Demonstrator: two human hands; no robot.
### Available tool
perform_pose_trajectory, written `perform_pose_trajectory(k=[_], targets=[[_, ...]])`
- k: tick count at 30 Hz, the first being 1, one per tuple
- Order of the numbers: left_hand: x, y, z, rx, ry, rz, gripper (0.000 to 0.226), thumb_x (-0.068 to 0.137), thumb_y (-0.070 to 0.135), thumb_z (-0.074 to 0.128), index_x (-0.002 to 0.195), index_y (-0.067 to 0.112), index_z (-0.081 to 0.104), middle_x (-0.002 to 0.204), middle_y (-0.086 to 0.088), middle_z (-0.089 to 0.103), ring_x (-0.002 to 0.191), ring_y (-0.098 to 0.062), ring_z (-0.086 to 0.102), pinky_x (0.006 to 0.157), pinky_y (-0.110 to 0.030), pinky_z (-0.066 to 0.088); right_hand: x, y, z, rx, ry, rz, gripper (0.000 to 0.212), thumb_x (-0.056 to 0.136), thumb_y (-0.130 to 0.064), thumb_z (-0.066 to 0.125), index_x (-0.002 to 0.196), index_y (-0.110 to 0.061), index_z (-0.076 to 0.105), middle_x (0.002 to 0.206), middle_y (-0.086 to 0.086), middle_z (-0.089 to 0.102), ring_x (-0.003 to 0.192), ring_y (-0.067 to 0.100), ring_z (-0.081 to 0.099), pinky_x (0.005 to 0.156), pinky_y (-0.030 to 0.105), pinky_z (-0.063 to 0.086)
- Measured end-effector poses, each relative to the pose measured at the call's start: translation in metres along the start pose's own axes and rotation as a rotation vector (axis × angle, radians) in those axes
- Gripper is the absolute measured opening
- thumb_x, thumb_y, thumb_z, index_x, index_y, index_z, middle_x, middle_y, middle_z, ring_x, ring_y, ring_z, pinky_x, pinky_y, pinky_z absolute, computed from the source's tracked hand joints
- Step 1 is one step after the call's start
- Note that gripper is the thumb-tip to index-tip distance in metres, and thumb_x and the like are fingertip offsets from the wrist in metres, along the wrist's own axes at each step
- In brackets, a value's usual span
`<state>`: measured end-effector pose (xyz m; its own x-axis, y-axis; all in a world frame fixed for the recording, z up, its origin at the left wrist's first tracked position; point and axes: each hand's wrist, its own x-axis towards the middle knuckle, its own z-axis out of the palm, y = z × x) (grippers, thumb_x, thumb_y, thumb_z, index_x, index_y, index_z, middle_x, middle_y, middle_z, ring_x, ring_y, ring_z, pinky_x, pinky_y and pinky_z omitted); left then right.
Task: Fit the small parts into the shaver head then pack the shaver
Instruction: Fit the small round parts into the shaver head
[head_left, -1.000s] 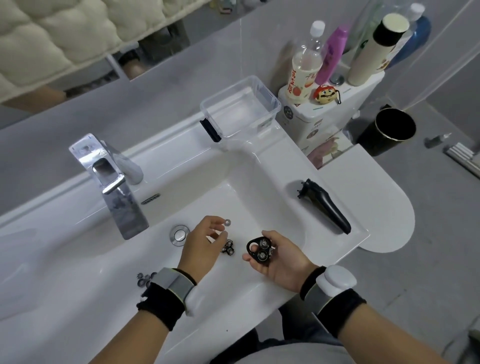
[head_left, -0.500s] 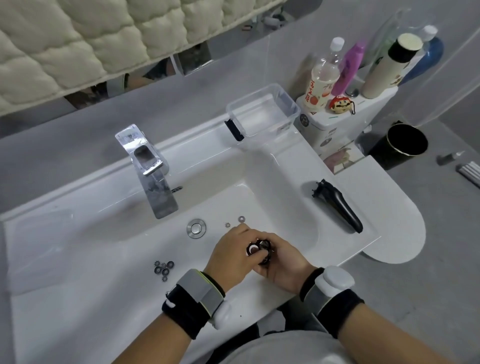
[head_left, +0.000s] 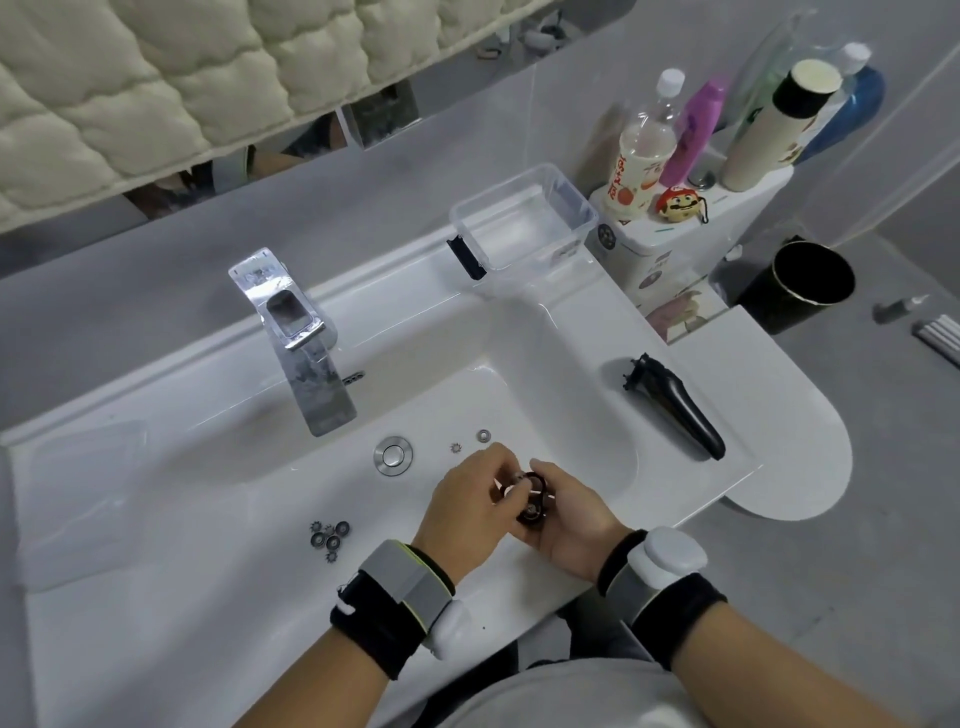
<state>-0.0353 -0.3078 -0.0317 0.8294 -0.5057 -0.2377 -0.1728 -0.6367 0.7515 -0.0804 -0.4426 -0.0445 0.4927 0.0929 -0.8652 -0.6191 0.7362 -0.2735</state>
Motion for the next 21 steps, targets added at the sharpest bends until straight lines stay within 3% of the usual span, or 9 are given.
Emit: perform_pose_trajectory(k=[5, 8, 11, 17, 21], targets=[[0.031, -0.019, -0.001, -0.176, 0.099, -0.212, 0.018, 0.078, 0.021, 0.065, 0.075, 0.028, 0.049, 0.060, 0.012, 0.058, 0.047, 0.000, 0.053, 0.049, -0.008, 0.038, -0.001, -0.013, -0.009, 0.052, 0.090, 0.018, 0.033, 0.102, -0.030, 0.053, 0.075, -0.011, 0.047, 0.075, 0.013, 0.057, 0.076, 0.037, 0.066, 0.067, 0.035, 0.056], [0.060, -0.037, 0.008, -0.150, 0.073, -0.294, 0.018, 0.076, 0.018, 0.066, 0.074, 0.026, 0.051, 0.074, 0.009, 0.065, 0.056, -0.002, 0.056, 0.052, -0.010, 0.040, 0.002, -0.019, -0.014, 0.070, 0.086, 0.030, 0.034, 0.102, -0.030, 0.053, 0.074, -0.011, 0.047, 0.075, 0.013, 0.057, 0.079, 0.037, 0.065, 0.071, 0.035, 0.055], [0.083, -0.051, 0.025, -0.119, -0.005, -0.344, 0.012, 0.076, 0.017, 0.067, 0.078, 0.018, 0.056, 0.080, 0.006, 0.067, 0.072, -0.017, 0.062, 0.062, -0.022, 0.048, 0.008, -0.024, -0.017, 0.074, 0.084, 0.035, 0.034, 0.102, -0.030, 0.054, 0.075, -0.011, 0.048, 0.075, 0.013, 0.058, 0.077, 0.037, 0.066, 0.068, 0.036, 0.056], [0.108, -0.071, 0.058, -0.004, -0.131, -0.401, 0.011, 0.078, 0.017, 0.072, 0.081, 0.016, 0.062, 0.081, 0.001, 0.068, 0.074, -0.018, 0.063, 0.057, -0.017, 0.042, 0.015, -0.035, -0.024, 0.084, 0.063, 0.040, 0.032, 0.102, -0.033, 0.055, 0.080, -0.010, 0.051, 0.074, 0.012, 0.061, 0.072, 0.036, 0.068, 0.063, 0.034, 0.059], [0.107, -0.075, 0.066, 0.007, -0.095, -0.430, 0.019, 0.079, 0.027, 0.074, 0.082, 0.014, 0.061, 0.078, 0.001, 0.067, 0.073, -0.019, 0.062, 0.065, -0.029, 0.048, 0.015, -0.041, -0.029, 0.081, 0.058, 0.038, 0.031, 0.102, -0.033, 0.055, 0.082, -0.010, 0.051, 0.077, 0.012, 0.061, 0.076, 0.036, 0.067, 0.062, 0.034, 0.059]])
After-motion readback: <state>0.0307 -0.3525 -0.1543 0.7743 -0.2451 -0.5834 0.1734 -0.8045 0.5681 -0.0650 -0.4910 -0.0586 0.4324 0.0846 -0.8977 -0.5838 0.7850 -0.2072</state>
